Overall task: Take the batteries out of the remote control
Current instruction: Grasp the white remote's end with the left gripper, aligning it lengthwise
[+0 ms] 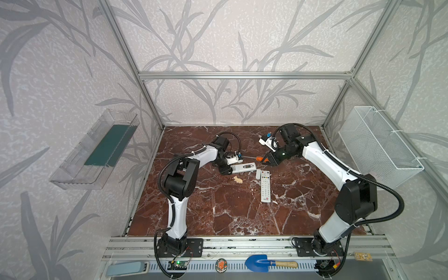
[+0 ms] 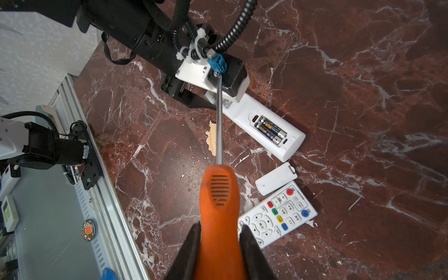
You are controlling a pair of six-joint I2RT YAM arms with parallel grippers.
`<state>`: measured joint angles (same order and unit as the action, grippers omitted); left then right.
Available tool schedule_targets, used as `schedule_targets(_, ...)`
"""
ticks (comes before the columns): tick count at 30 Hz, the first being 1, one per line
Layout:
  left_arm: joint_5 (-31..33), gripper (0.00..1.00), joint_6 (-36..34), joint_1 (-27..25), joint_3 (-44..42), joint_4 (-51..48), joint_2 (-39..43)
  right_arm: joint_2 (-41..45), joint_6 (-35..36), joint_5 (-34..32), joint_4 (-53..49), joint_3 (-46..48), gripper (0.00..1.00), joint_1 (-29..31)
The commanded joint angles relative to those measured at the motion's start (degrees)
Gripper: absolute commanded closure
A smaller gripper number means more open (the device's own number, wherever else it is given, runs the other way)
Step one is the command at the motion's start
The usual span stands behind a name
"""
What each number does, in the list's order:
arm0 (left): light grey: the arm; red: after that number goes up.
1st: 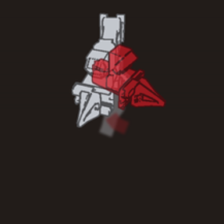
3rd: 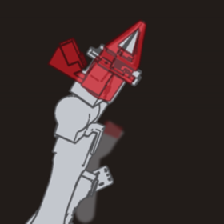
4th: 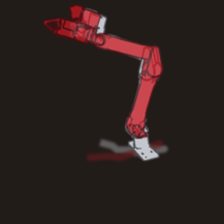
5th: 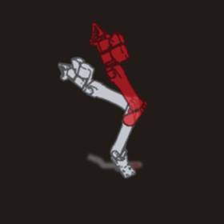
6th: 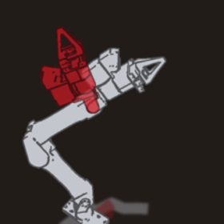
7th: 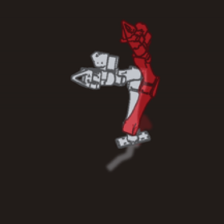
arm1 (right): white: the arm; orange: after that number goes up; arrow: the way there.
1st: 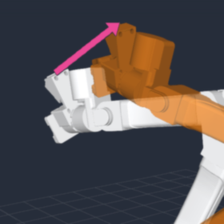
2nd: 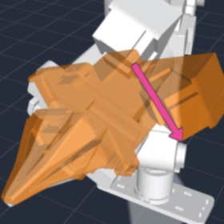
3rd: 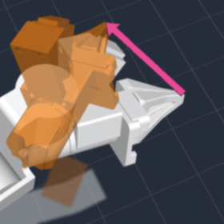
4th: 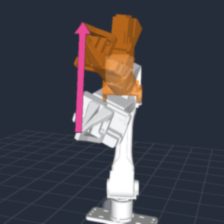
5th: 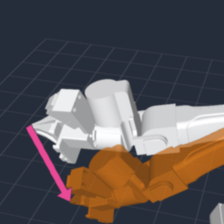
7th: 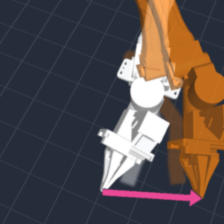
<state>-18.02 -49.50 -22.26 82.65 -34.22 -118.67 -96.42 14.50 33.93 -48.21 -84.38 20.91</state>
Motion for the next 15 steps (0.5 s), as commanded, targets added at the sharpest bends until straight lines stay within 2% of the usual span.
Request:
schedule_targets(1, 4.4, 0.38, -0.5, -0.6, -2.5, 0.2, -2.9, -1.0, 0.7, -3.4, -4.9, -0.9, 1.0, 0.4)
schedule_targets(4, 5.0, 0.39, 0.2, -0.8, -2.4, 0.6, -3.3, -1.0, -0.2, -6.9, -6.5, -1.6, 1.0, 0.4)
schedule_targets(7, 4.4, 0.45, 0.3, -0.9, -2.6, 0.7, -3.7, -1.0, -0.7, -8.6, -8.2, -2.7, 1.0, 0.1)
schedule_targets(15, 5.1, 0.61, 0.1, -1.0, -3.9, 1.1, -2.7, 1.4, -3.2, -5.8, -5.8, -3.1, 1.0, -2.7)
